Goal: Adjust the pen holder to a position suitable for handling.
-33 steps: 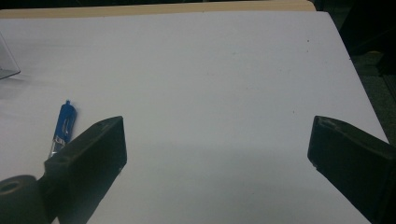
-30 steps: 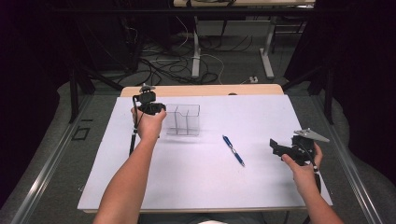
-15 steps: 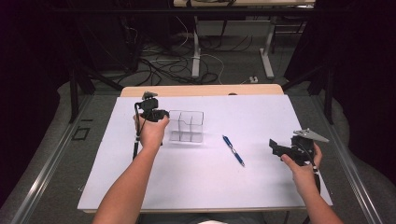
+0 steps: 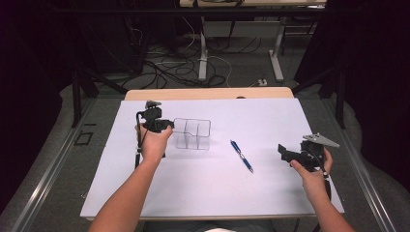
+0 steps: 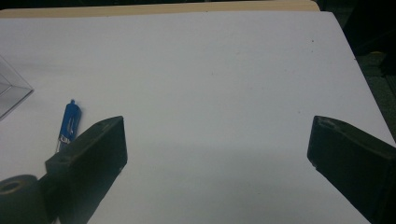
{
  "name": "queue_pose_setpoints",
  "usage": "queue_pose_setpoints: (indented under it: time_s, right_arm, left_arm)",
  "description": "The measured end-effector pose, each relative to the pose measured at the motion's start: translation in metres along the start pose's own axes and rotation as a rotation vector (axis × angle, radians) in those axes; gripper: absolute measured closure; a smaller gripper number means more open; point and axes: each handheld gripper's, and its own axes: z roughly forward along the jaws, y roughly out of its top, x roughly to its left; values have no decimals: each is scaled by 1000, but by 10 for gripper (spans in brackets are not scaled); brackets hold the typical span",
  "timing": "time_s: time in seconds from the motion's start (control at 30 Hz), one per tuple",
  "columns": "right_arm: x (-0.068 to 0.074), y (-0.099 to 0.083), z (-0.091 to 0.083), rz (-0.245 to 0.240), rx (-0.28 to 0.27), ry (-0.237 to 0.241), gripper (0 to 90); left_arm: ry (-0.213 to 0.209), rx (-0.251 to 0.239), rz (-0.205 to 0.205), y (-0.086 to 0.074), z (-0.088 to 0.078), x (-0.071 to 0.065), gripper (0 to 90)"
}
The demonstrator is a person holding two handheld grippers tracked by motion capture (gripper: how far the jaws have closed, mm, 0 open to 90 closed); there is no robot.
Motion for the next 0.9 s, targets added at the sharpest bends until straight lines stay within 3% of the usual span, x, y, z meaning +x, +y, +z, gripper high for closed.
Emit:
queue_pose_setpoints:
  time_s: [0.1,0.23,0.63,0.73,0.9]
  right_arm:
    - [0,0,0,1,0,1,45]
    - [0,0,1,2,3,1,46]
    - [1,-1,1,-2,8,4,46]
    - [2,0,1,-9,4,4,46]
    - [3,0,1,-6,9,4,46]
  left_arm:
    - [-5,-14,10,-3,0,1,876]
    - [-26,14,2,-3,-2,1,876]
    - [-36,14,16,-8,-4,1,868]
    - [-46,39,10,-9,-4,1,855]
    - [-55,35,28,-10,-1,2,811]
